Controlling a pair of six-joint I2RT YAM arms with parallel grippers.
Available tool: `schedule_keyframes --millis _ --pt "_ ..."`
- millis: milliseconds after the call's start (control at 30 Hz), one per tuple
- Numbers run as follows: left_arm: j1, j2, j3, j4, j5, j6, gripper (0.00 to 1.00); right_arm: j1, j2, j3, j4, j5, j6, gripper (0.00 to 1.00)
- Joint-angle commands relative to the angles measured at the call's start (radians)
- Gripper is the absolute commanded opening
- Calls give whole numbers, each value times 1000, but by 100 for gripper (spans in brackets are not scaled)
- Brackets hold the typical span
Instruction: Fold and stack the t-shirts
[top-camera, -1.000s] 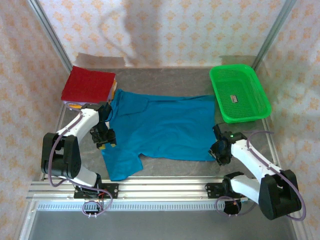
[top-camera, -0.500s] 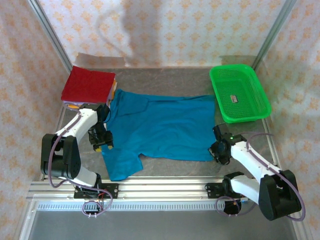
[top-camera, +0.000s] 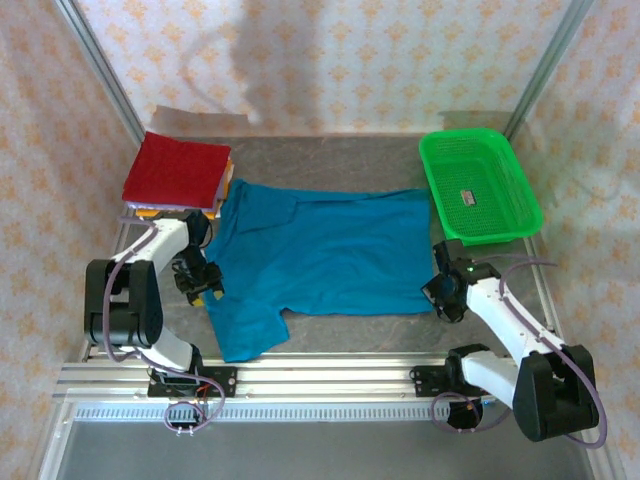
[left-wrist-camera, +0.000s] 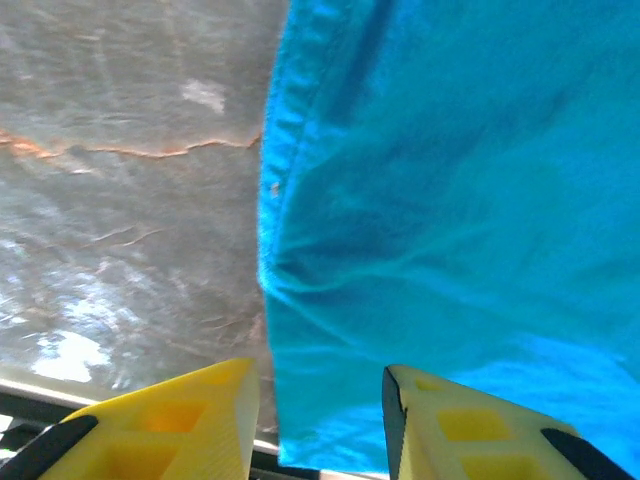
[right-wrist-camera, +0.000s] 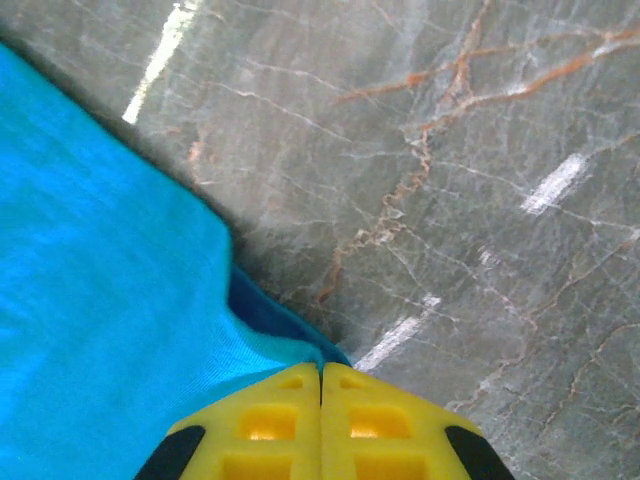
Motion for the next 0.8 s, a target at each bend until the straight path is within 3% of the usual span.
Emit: schedule_keyframes --millis 0,100,333,600,767 --pt "32 14 -18 65 55 -36 37 -8 4 34 -33 28 -32 1" --pt "61 15 -33 89 66 -37 34 -10 7 38 -35 25 -38 1" --pt "70 18 -58 62 -46 -12 34 -10 0 44 -46 28 -50 0" --pt "60 69 -61 101 -11 -1 32 -9 -65 50 -105 45 -22 0" --pt "0 116 -69 136 -8 -12 28 -9 -152 29 -153 39 16 0"
